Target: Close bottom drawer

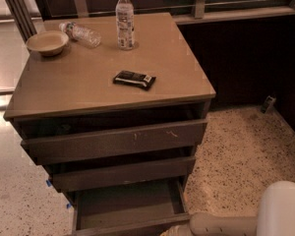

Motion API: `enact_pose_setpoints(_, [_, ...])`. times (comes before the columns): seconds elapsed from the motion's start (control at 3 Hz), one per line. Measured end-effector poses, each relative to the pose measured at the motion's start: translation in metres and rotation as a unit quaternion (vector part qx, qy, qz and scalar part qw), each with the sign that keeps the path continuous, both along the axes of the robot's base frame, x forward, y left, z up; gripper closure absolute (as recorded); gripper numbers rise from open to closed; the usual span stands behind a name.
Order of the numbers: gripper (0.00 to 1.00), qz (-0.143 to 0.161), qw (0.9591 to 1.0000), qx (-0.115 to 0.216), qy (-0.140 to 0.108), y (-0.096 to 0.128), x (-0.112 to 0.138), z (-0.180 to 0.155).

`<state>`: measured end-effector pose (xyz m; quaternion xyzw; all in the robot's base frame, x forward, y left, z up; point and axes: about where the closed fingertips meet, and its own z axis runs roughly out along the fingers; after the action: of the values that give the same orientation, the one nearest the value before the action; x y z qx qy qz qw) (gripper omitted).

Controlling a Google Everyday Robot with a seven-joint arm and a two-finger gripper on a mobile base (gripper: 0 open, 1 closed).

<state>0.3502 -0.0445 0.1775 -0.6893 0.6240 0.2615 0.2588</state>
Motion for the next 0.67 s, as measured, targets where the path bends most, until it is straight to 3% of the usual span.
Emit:
enact_pose_setpoints(0.33, [1.0, -0.001, 1.0, -0.003, -0.006, 0.0002, -0.0005, -0.0008])
enact_pose_setpoints(0.67, [1.0, -0.008, 0.9985, -0.02, -0.049, -0.0028, 0.0082, -0.0009])
